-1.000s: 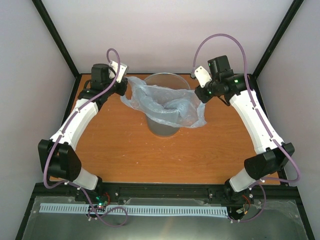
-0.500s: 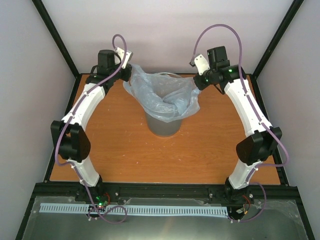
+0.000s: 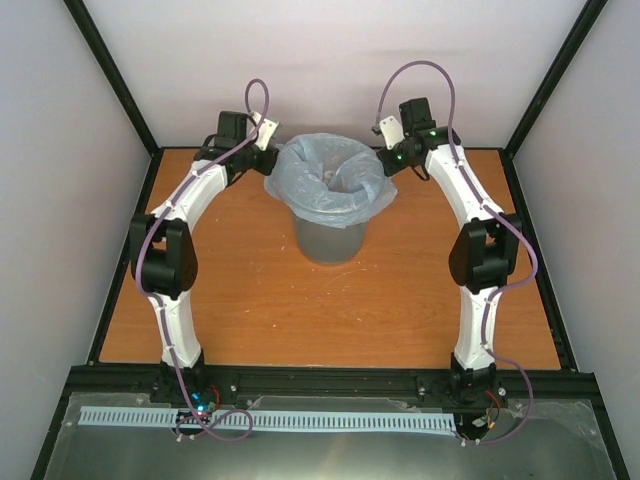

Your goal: Put the trash bags into the trash bin

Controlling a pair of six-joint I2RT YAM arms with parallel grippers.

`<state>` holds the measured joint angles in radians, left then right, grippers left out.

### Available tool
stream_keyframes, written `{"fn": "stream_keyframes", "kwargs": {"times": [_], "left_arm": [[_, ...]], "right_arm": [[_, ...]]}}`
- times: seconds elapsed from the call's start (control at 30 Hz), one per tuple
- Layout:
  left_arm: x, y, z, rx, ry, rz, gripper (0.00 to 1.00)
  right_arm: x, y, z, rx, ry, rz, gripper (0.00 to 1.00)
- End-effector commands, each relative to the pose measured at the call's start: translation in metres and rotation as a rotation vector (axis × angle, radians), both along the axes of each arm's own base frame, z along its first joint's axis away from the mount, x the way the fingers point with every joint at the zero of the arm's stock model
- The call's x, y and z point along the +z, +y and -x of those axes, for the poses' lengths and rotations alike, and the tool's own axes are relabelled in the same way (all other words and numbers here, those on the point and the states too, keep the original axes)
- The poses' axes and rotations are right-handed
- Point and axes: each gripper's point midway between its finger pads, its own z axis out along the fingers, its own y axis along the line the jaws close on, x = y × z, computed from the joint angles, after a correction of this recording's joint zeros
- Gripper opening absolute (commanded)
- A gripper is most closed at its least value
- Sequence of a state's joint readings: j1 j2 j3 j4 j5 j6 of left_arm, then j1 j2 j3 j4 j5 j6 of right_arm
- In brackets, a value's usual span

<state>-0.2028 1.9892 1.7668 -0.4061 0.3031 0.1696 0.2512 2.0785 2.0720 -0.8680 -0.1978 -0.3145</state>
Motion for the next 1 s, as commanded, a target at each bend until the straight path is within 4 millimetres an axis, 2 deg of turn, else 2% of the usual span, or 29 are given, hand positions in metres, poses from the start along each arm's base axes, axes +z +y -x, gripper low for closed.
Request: {"fn": "stream_keyframes", "kwargs": {"times": [0.0, 0.1, 0.17, 0.23, 0.37, 0.43, 0.53, 0.63, 0.7, 0.73, 0.83, 0.9, 0.97], "left_arm": [[-0.010, -0.004, 0.016, -0.024, 0.074, 0.046, 0.01], [-0.032, -0.006, 0.035, -0.044, 0.164, 0.055, 0.01], [-0.047, -0.006, 0.048, -0.054, 0.219, 0.065, 0.01], [-0.058, -0.004, 0.060, -0.043, 0.260, 0.070, 0.01], [-0.065, 0.002, 0.073, -0.020, 0.287, 0.065, 0.01], [-0.059, 0.004, 0.076, -0.016, 0.287, 0.066, 0.01], [-0.040, 0.011, 0.079, -0.001, 0.259, 0.085, 0.01], [-0.026, 0.019, 0.086, 0.013, 0.240, 0.089, 0.06], [-0.018, 0.024, 0.093, 0.019, 0.234, 0.095, 0.16], [-0.013, 0.027, 0.097, 0.023, 0.231, 0.100, 0.27], [-0.001, 0.035, 0.107, 0.042, 0.216, 0.112, 0.57], [0.002, 0.040, 0.115, 0.065, 0.217, 0.116, 0.67], [0.004, 0.039, 0.125, 0.071, 0.233, 0.138, 0.72]], "right_arm": [[-0.007, -0.002, 0.002, -0.027, 0.030, -0.025, 0.03], [-0.029, -0.004, 0.014, -0.031, 0.094, -0.020, 0.03], [-0.041, -0.017, 0.019, -0.050, 0.128, -0.012, 0.03], [-0.051, -0.020, 0.026, -0.048, 0.155, -0.003, 0.03], [-0.063, -0.027, 0.032, -0.059, 0.187, 0.018, 0.03], [-0.053, -0.032, 0.031, -0.073, 0.171, 0.014, 0.03], [-0.023, -0.040, 0.031, -0.097, 0.121, -0.020, 0.06], [0.004, -0.045, 0.043, -0.101, 0.091, -0.051, 0.16], [0.016, -0.049, 0.057, -0.104, 0.083, -0.063, 0.26], [0.027, -0.051, 0.065, -0.104, 0.069, -0.072, 0.30], [0.038, -0.056, 0.087, -0.117, 0.066, -0.090, 0.43], [0.045, -0.062, 0.099, -0.147, 0.067, -0.109, 0.53], [0.048, -0.063, 0.112, -0.173, 0.077, -0.143, 0.63]]}}
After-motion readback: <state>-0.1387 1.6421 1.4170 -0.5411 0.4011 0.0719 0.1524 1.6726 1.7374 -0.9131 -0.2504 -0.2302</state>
